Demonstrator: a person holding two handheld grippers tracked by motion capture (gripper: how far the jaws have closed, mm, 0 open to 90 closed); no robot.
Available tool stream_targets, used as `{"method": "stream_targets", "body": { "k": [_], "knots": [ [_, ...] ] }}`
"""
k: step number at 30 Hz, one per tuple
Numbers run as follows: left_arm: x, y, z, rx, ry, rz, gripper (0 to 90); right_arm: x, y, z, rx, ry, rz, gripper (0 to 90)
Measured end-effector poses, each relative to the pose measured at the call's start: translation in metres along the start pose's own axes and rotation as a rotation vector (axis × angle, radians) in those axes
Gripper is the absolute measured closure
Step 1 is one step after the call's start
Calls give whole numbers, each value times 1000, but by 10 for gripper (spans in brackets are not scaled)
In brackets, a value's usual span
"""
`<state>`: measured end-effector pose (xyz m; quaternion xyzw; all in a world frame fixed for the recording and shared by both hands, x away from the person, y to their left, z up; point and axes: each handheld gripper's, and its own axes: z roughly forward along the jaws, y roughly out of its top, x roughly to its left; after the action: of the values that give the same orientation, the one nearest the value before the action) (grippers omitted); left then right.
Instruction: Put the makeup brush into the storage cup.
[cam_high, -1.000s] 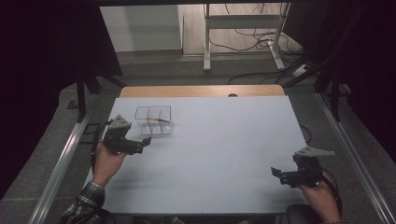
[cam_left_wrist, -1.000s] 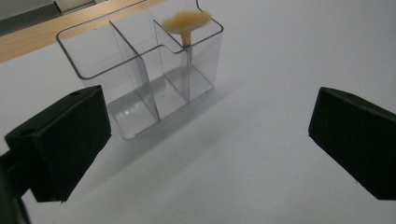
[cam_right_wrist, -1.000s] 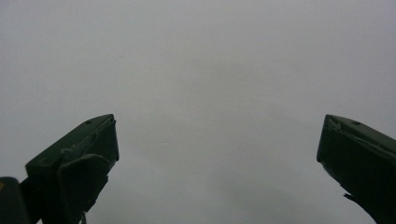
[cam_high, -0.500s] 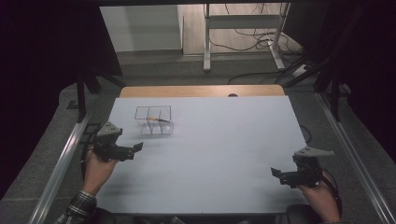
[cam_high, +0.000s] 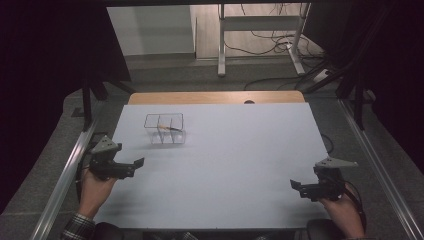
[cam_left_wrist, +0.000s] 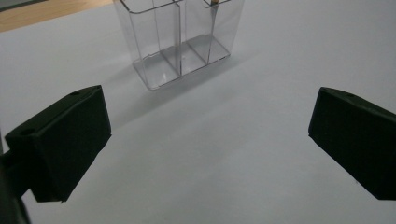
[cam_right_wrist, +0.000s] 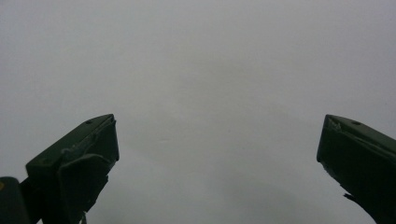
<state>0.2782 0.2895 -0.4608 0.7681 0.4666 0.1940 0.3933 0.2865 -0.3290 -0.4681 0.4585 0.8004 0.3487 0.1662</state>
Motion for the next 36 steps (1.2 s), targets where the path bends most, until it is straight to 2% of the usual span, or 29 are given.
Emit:
{"method": "stream_targets", "body": {
  "k": [16,36],
  "knots": [
    [-2,-20,-16,23,40,6,0,0,0,0,0,1,3,0],
    [5,-49,-36,48,74,-30,0,-1,-1,0,2,1,7,0]
  ]
}}
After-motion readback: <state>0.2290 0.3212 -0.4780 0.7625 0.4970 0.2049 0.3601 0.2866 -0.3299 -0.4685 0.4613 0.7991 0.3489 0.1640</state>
